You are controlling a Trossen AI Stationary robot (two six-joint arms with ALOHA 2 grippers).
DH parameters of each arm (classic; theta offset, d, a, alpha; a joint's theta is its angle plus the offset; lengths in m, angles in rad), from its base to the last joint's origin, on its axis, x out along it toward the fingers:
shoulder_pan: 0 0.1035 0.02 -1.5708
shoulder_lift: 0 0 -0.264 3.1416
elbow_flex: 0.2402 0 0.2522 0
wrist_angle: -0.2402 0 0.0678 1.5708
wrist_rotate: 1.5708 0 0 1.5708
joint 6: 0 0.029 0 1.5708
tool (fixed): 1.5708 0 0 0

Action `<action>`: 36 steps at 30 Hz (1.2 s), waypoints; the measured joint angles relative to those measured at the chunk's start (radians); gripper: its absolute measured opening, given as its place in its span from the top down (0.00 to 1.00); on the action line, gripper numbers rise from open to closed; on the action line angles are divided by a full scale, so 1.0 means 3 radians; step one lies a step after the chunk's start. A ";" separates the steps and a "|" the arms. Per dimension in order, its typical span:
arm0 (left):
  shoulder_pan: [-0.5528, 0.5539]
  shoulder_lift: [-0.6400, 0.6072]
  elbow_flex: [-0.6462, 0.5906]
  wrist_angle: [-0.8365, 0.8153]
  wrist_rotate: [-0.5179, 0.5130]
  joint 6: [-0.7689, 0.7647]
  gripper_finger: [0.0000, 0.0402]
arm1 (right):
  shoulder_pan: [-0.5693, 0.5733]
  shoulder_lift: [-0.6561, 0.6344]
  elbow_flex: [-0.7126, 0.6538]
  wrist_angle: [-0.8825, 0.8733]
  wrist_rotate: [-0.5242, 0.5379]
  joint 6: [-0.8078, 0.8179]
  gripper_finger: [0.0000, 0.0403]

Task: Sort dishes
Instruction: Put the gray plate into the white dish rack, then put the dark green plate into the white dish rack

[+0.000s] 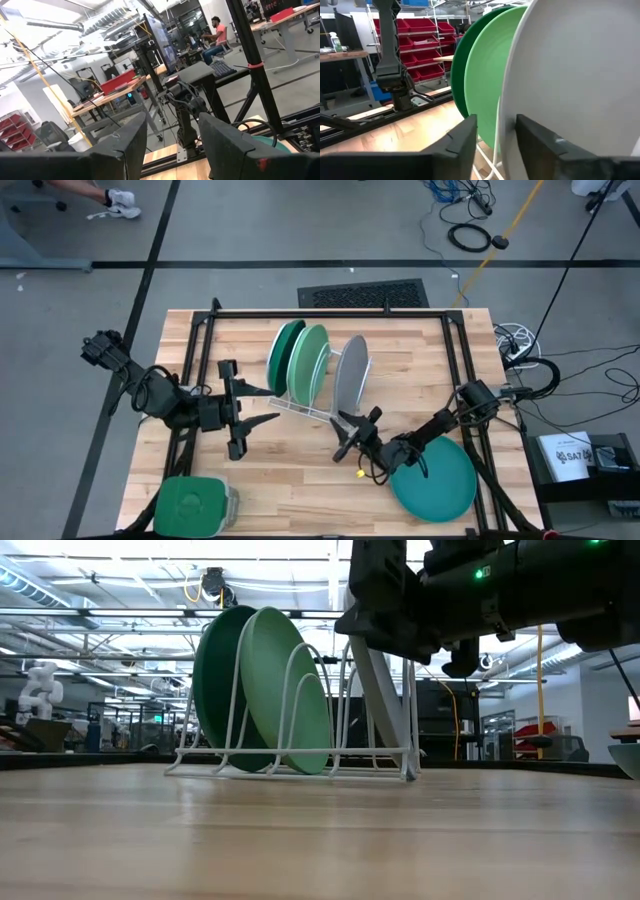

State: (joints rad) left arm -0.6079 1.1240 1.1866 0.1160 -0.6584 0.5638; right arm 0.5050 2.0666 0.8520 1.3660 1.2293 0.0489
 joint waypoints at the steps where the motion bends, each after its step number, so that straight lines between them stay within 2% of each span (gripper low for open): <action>1: 0.0000 0.0000 0.0000 -0.0002 -0.0001 -0.0004 0.55 | 0.0006 0.0000 0.0000 0.0001 0.0000 -0.0001 0.66; 7: 0.0000 0.0000 0.0000 -0.0007 0.0001 -0.0017 0.55 | 0.0068 0.0000 -0.0001 0.0081 0.0001 -0.0095 0.52; 13: 0.0000 0.0000 0.0000 -0.0008 0.0001 -0.0020 0.55 | 0.0143 0.0000 -0.0001 0.0343 0.0001 -0.0415 0.45; 17: 0.0000 0.0000 0.0000 -0.0008 0.0001 -0.0021 0.55 | 0.0205 0.0000 -0.0001 0.0658 0.0004 -0.0818 0.45; 26: 0.0000 0.0000 0.0000 -0.0009 0.0001 -0.0023 0.55 | 0.0374 -0.0224 0.0011 0.0664 -0.0009 -0.1526 0.44; 32: 0.0000 0.0000 0.0000 -0.0010 0.0002 -0.0027 0.55 | 0.0654 -0.0520 0.0011 0.0599 0.0015 -0.2101 0.44; 36: 0.0000 0.0000 0.0000 -0.0010 0.0001 -0.0027 0.55 | 0.0892 -0.0740 0.0011 0.0312 0.0284 -0.2160 0.44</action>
State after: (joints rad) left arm -0.6079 1.1240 1.1866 0.1131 -0.6582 0.5556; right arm 0.7725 1.8445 0.8555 1.4595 1.3145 -0.5990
